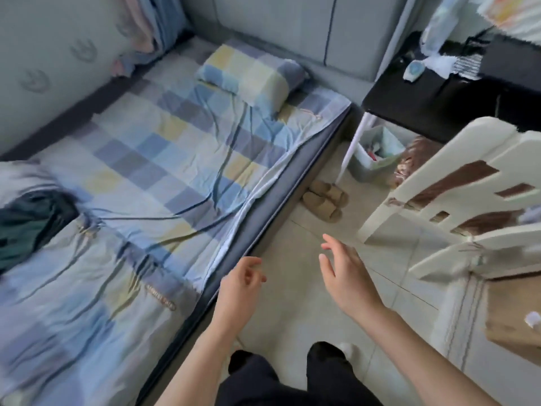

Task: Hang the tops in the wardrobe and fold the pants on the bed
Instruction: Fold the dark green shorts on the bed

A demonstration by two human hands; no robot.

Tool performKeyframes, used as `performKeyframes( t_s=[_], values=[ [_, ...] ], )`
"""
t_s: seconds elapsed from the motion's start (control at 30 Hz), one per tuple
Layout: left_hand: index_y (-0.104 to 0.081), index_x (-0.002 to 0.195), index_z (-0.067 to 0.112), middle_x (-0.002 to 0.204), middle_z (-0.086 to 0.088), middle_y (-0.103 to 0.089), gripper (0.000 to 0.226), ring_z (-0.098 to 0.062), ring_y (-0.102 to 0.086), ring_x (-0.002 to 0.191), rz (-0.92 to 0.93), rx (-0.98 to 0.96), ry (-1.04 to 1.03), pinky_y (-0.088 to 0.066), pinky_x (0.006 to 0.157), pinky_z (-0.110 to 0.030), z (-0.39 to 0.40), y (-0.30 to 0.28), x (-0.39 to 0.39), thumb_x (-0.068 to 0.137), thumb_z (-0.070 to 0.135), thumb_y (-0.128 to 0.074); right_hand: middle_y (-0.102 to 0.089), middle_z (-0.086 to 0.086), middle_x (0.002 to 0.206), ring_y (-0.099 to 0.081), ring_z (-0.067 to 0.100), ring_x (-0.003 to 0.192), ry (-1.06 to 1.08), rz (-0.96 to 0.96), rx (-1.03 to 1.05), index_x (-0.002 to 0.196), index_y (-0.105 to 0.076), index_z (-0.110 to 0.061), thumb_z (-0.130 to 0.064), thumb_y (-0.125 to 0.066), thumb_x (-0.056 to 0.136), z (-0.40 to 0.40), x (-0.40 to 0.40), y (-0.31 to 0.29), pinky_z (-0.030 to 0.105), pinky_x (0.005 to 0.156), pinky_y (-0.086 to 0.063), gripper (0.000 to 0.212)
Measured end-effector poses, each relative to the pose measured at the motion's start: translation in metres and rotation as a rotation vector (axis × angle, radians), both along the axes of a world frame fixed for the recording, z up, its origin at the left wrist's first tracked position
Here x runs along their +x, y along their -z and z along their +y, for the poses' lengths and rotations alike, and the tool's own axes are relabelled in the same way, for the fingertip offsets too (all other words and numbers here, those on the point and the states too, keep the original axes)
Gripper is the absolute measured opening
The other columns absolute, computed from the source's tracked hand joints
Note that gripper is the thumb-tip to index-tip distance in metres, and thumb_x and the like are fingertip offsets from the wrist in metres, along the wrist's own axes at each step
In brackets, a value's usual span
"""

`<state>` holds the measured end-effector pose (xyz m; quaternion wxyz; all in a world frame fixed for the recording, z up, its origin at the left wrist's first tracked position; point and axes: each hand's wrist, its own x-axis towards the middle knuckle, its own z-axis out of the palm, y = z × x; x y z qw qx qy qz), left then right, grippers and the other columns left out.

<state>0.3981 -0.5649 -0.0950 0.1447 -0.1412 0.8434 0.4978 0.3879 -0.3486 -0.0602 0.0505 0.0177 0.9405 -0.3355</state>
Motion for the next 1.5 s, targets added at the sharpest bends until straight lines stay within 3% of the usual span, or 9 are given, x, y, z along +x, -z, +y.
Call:
performKeyframes(
  t_s=[0.07,0.2,0.33,0.4,0.5,0.83,1.03,1.2,1.5],
  values=[
    [-0.055,0.093,0.047,0.076,0.013,-0.071,0.024,-0.001,-0.065,0.069,-0.018,-0.016,-0.095,-0.047,0.054,-0.014,-0.066,0.006,0.009,0.097,0.023,-0.052,-0.059,0.005,0.123,-0.047,0.018,0.119,-0.086,-0.015,0.004,0.135,-0.048,-0.008,-0.016,-0.050,0.097,-0.061,-0.014,0.005,0.013,0.091,-0.028,0.039],
    [-0.058,0.100,0.040,0.078,0.007,-0.071,0.015,-0.009,-0.067,0.071,-0.064,-0.023,-0.260,-0.055,0.064,-0.030,-0.175,0.017,0.025,0.099,0.026,-0.051,-0.060,0.008,0.123,-0.047,0.022,0.120,-0.234,-0.057,0.000,0.132,-0.050,-0.006,-0.015,-0.051,0.096,-0.168,-0.034,0.017,0.023,0.097,-0.033,0.037],
    [-0.058,0.106,0.031,0.080,0.004,-0.070,0.012,-0.008,-0.066,0.074,-0.071,-0.071,-0.393,-0.051,0.066,-0.024,-0.257,0.023,0.030,0.099,0.025,-0.051,-0.056,0.010,0.129,-0.045,0.025,0.124,-0.378,-0.103,0.041,0.135,-0.048,-0.006,-0.016,-0.048,0.097,-0.254,-0.058,0.027,0.031,0.104,-0.033,0.039],
    [-0.059,0.109,0.028,0.084,0.003,-0.070,0.013,-0.010,-0.066,0.078,-0.075,-0.081,-0.472,-0.054,0.074,-0.032,-0.292,0.023,0.027,0.099,0.024,-0.052,-0.053,0.010,0.131,-0.043,0.025,0.125,-0.461,-0.137,0.063,0.137,-0.044,-0.007,-0.018,-0.046,0.098,-0.292,-0.073,0.031,0.032,0.104,-0.033,0.041],
    [-0.060,0.111,0.024,0.085,0.002,-0.070,0.014,-0.015,-0.067,0.081,-0.082,-0.083,-0.573,-0.054,0.079,-0.039,-0.326,0.023,0.018,0.098,0.023,-0.053,-0.049,0.009,0.136,-0.041,0.025,0.126,-0.585,-0.181,0.105,0.141,-0.039,-0.009,-0.022,-0.043,0.099,-0.333,-0.094,0.036,0.033,0.104,-0.033,0.044],
    [-0.062,0.109,0.020,0.086,0.003,-0.065,0.015,-0.021,-0.062,0.087,-0.070,-0.218,-0.915,-0.052,0.079,-0.039,-0.428,0.050,-0.047,0.095,0.019,-0.055,-0.053,0.009,0.131,-0.046,0.027,0.121,-0.927,-0.233,0.184,0.137,-0.041,-0.011,-0.026,-0.042,0.099,-0.494,-0.222,0.084,0.037,0.099,-0.040,0.041],
    [-0.061,0.113,0.015,0.111,-0.002,-0.063,0.021,-0.023,-0.059,0.099,-0.104,-0.296,-0.894,-0.050,0.088,-0.040,-0.506,0.109,-0.109,0.094,0.018,-0.055,-0.055,0.010,0.129,-0.049,0.029,0.118,-1.007,-0.243,0.196,0.136,-0.042,-0.009,-0.026,-0.042,0.099,-0.600,-0.296,0.134,0.037,0.096,-0.040,0.041],
    [-0.057,0.122,0.013,0.126,-0.003,-0.055,0.030,-0.023,-0.049,0.118,-0.154,-0.438,-0.774,-0.041,0.097,-0.036,-0.598,0.202,-0.165,0.093,0.019,-0.056,-0.061,0.011,0.123,-0.052,0.031,0.116,-0.949,-0.272,0.149,0.134,-0.046,-0.008,-0.025,-0.045,0.098,-0.709,-0.355,0.218,0.035,0.094,-0.039,0.040],
    [-0.044,0.136,0.013,0.142,-0.009,-0.040,0.048,-0.031,-0.037,0.130,-0.220,-0.620,-0.594,-0.035,0.106,-0.041,-0.736,0.361,-0.271,0.092,0.026,-0.056,-0.062,0.013,0.123,-0.056,0.028,0.115,-0.799,-0.366,-0.062,0.126,-0.055,-0.007,-0.028,-0.049,0.097,-0.873,-0.429,0.377,0.037,0.100,-0.043,0.037]
  ],
)
